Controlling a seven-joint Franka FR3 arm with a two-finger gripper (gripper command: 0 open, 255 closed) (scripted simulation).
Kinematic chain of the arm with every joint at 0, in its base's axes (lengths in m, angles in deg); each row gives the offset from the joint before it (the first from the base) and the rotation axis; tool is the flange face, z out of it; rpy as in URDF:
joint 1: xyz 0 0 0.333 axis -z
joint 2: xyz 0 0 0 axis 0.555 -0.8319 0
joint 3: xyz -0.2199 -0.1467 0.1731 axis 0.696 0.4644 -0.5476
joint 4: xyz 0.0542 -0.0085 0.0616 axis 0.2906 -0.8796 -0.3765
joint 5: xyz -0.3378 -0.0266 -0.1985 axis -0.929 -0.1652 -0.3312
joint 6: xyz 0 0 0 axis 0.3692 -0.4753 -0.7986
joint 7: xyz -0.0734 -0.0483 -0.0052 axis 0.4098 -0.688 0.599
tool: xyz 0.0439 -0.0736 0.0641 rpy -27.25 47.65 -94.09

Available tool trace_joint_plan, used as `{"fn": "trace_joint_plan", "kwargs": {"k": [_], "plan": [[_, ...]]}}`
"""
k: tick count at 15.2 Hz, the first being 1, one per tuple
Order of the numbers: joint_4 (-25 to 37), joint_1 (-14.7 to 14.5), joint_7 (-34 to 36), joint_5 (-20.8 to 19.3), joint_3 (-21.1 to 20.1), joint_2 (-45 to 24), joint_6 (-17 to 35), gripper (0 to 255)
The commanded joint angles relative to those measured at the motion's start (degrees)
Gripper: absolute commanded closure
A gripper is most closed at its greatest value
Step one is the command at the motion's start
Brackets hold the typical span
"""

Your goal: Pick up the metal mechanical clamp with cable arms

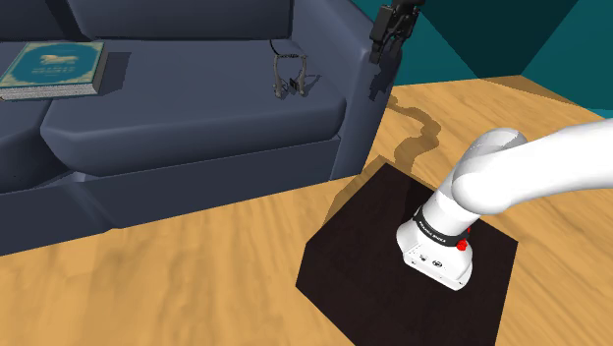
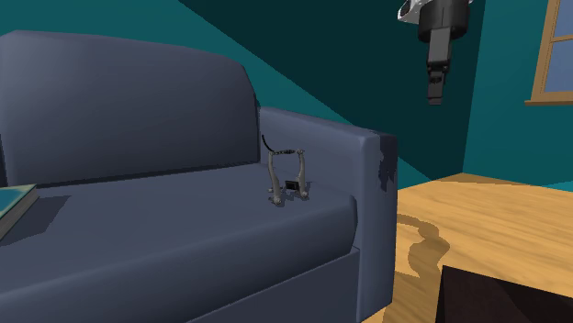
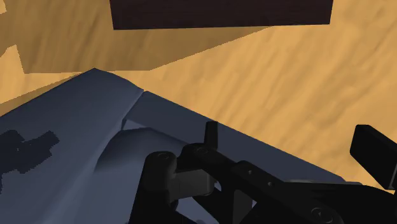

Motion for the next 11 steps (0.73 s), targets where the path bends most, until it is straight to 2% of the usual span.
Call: {"fn": "trace_joint_plan", "kwargs": {"k": [1,11], "plan": [[0.0,0.0,0.0,0.0,0.0,0.0,0.0,0],[13.27,-2.36,-19.24,-5.13,7.24,-22.37,5.63,0]]}}
